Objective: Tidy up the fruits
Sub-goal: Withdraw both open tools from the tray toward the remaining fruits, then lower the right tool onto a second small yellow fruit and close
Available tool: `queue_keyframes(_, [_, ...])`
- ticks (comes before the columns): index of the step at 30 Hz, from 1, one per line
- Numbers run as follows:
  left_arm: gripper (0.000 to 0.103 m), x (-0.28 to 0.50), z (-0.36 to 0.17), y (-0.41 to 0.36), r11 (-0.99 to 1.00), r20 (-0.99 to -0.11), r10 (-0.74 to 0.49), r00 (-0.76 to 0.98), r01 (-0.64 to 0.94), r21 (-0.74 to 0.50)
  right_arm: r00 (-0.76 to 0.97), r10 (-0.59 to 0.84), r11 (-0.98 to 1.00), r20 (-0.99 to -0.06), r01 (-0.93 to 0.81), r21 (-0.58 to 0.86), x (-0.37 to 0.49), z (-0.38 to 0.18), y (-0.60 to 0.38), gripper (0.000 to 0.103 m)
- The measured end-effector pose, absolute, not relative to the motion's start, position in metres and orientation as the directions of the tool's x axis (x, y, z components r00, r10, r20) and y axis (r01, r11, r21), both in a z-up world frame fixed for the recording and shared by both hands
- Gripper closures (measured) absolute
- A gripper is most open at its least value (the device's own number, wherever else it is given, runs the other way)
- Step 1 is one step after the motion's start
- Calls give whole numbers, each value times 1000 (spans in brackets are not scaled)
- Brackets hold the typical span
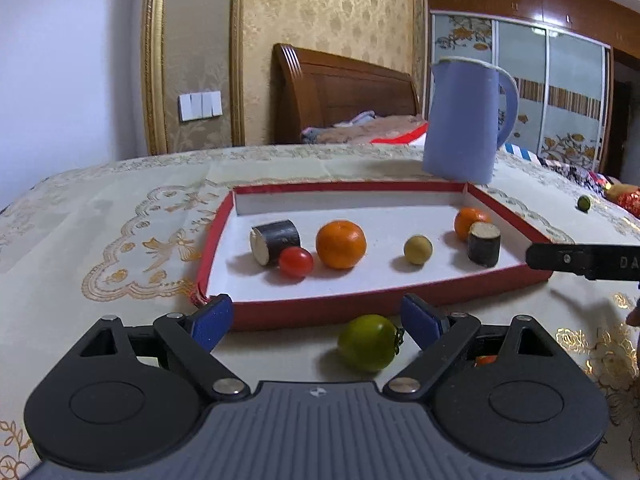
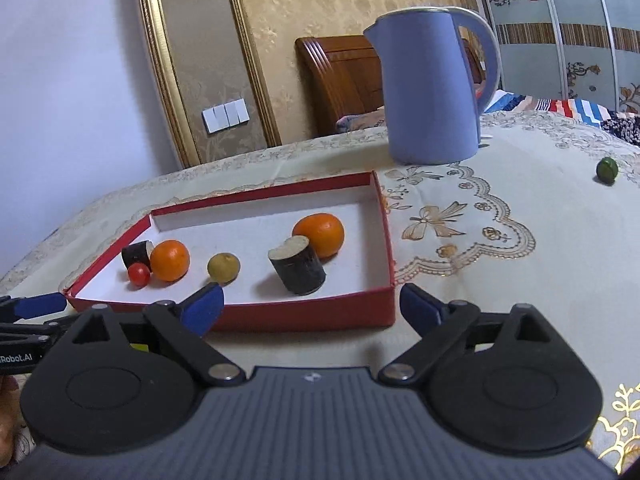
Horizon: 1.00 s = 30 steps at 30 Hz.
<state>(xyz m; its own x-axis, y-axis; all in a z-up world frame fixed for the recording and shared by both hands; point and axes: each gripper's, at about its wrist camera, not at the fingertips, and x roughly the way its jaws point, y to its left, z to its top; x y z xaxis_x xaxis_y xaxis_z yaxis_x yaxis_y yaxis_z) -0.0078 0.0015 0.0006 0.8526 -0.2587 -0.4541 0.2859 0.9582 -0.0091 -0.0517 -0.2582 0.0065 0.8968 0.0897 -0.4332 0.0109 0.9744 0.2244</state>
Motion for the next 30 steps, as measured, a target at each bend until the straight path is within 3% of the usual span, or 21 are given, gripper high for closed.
queue_keyframes(7, [11,-1,-3,0,961,-494,-245,834,277,-9,884,98,989,-457,-36,144,-61,8,-249,9])
queue_keyframes(9, [5,0,-3,-2,959,-504,-242,829,282,3,880,109,989,-461,-50,138,-64,8,-249,9])
queue_keyframes(16, [2,3,-8,-15,938,-547,-263,794,343,47,851,140,990,-507,-117,77,-68,4,-241,10])
queue_keyframes(30, [1,9,-12,-16,947,-591,-228,773,318,51,849,233,965,-474,-264,2,-86,6,-226,13])
